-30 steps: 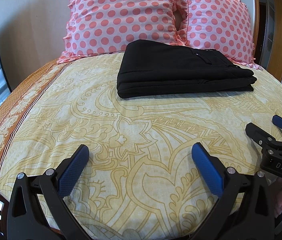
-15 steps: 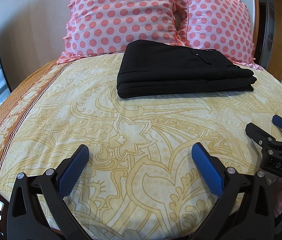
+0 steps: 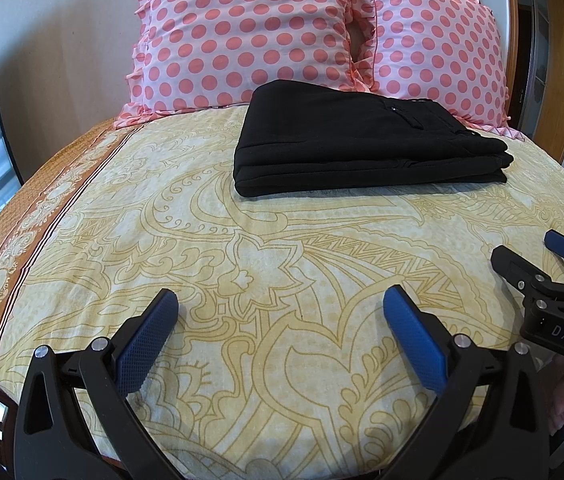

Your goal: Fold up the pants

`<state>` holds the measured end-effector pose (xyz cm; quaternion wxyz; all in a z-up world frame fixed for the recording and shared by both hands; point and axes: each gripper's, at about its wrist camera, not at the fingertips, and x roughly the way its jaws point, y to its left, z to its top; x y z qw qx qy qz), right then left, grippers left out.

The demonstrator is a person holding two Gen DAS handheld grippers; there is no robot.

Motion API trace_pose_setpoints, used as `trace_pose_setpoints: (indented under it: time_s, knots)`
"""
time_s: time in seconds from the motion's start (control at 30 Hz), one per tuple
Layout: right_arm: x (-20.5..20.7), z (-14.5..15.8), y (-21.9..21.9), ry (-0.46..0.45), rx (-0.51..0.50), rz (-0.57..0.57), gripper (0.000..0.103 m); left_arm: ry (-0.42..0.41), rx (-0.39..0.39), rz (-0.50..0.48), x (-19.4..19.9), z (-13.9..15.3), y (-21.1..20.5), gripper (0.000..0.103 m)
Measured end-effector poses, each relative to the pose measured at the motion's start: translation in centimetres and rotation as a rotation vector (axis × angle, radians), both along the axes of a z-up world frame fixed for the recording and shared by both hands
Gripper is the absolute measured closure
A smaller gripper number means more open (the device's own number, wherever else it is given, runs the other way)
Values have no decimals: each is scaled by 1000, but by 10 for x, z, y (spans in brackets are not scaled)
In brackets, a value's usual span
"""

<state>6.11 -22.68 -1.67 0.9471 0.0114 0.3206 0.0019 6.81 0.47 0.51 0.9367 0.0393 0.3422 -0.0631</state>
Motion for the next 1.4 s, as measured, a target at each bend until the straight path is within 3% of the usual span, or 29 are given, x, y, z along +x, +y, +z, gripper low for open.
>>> trace_pose_setpoints:
  time_s: [1.4]
  knots:
    - [0,0,0,-2,0,-2,2,13,3,1,4,3,-2,1]
